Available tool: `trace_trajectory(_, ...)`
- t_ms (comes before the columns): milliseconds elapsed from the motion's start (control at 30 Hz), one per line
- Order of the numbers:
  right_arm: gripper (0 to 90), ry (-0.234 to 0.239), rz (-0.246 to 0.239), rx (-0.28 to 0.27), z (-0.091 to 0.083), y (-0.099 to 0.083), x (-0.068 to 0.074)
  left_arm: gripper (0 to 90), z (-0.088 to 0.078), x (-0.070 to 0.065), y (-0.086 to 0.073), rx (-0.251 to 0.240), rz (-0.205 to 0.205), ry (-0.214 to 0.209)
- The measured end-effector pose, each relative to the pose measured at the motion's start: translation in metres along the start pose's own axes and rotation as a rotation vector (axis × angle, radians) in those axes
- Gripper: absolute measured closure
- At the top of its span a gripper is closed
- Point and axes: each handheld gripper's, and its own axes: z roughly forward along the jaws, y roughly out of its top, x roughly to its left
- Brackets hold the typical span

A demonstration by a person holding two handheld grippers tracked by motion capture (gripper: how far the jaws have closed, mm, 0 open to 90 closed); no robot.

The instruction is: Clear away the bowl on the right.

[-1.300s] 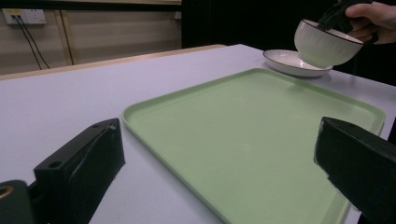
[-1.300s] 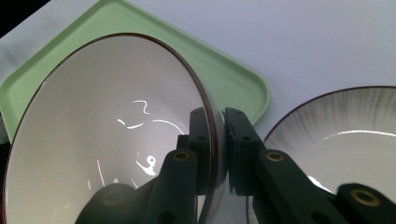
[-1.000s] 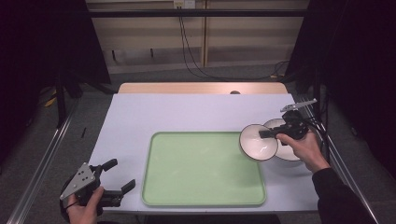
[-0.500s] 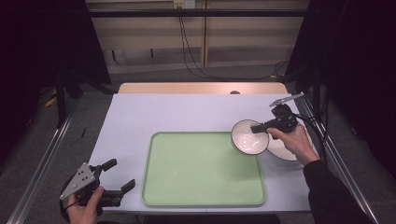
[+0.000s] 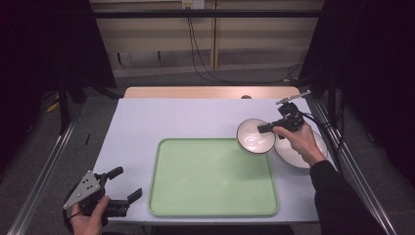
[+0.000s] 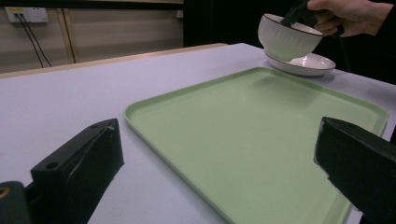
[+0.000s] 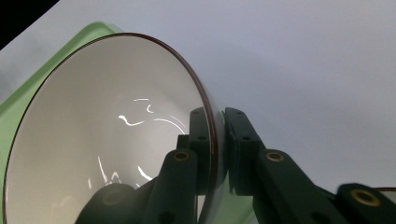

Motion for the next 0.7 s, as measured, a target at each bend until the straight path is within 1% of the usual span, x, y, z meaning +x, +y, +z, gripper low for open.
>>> trace_trajectory(100, 82.3, -0.003, 0.011, 0.006, 0.003, 0.001, -0.002, 1.1, 0.0, 0.0, 0.0, 0.002, -0.004, 0.005)
trace_trajectory(200, 82.3, -0.007, 0.03, 0.014, 0.009, 0.002, -0.005, 1.1, 0.0, 0.0, 0.0, 0.001, -0.002, -0.003)
trace_trajectory(267, 82.3, -0.015, 0.036, 0.025, 0.014, 0.002, -0.007, 1.1, 0.0, 0.0, 0.0, -0.006, -0.012, -0.002)
trace_trajectory(333, 82.3, -0.022, 0.027, 0.031, 0.016, 0.002, -0.008, 1.1, 0.0, 0.0, 0.0, -0.006, -0.01, -0.002)
trace_trajectory(367, 82.3, -0.022, 0.028, 0.034, 0.02, 0.0, -0.008, 1.1, 0.0, 0.0, 0.0, -0.004, -0.012, -0.001)
trace_trajectory(500, 82.3, -0.027, 0.049, 0.057, 0.025, 0.0, -0.007, 1.1, 0.0, 0.0, 0.0, 0.001, -0.003, -0.002)
trace_trajectory(567, 82.3, -0.037, 0.055, 0.073, 0.028, 0.0, -0.009, 1.1, 0.0, 0.0, 0.0, 0.002, -0.007, 0.001)
trace_trajectory(633, 82.2, -0.042, 0.057, 0.077, 0.029, 0.0, -0.01, 1.1, 0.0, 0.001, 0.0, 0.002, -0.002, -0.003)
trace_trajectory(667, 82.3, -0.048, 0.062, 0.081, 0.031, -0.001, -0.013, 1.1, 0.0, 0.001, -0.001, -0.004, -0.011, -0.001)
trace_trajectory(700, 82.3, -0.047, 0.064, 0.085, 0.032, -0.001, -0.013, 1.1, 0.0, 0.0, -0.001, -0.005, -0.012, 0.001)
